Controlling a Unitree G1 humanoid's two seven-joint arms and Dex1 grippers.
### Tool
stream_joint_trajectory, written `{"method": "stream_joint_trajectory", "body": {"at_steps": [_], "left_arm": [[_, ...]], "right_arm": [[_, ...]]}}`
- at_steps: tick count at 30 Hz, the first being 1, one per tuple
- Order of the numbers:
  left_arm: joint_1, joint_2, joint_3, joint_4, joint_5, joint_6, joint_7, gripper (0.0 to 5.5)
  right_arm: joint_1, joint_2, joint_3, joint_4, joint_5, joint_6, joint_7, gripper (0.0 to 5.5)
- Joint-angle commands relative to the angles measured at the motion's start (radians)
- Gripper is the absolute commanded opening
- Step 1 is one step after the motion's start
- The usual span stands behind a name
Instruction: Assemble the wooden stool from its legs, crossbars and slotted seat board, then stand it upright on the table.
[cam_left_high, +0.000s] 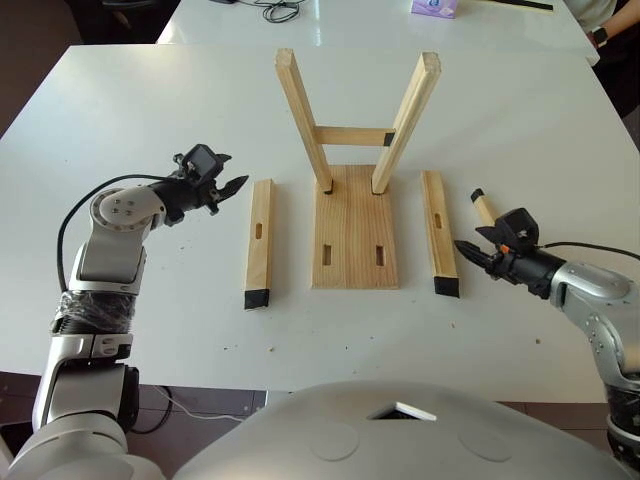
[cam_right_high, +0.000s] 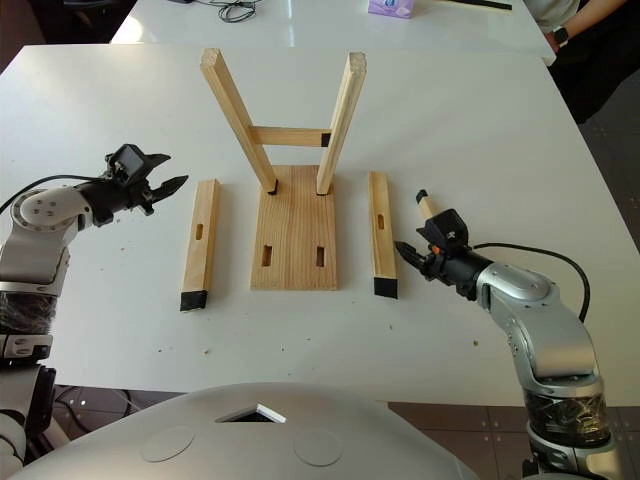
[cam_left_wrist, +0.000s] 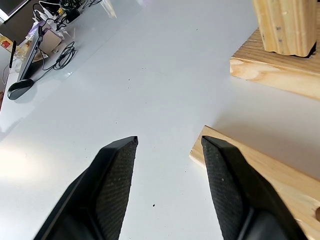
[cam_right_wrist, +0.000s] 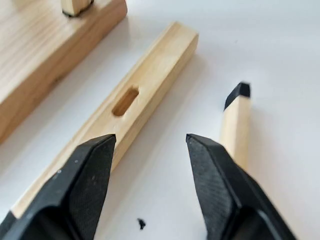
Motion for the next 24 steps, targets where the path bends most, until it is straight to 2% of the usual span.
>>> {"method": "stream_joint_trajectory", "body": {"at_steps": [1,8,24], "left_arm": [[0.006,-0.005,0.008,-0.018,-0.009,0.016,0.007,2.39],[0.01,-0.005,0.01,-0.022,-0.01,0.019,0.011,2.39],[-0.006,-0.005,0.0,-0.007,-0.007,0.015,0.003,2.39]], "right_arm": [[-0.036,-0.029,-0.055,-0.006,0.008,0.018,-0.009,2.6],[0.036,-0.059,-0.049,0.04,-0.012,0.004,0.004,2.6],[0.062,-0.058,-0.043,0.134,-0.057,-0.077,0.001,2.6]]}}
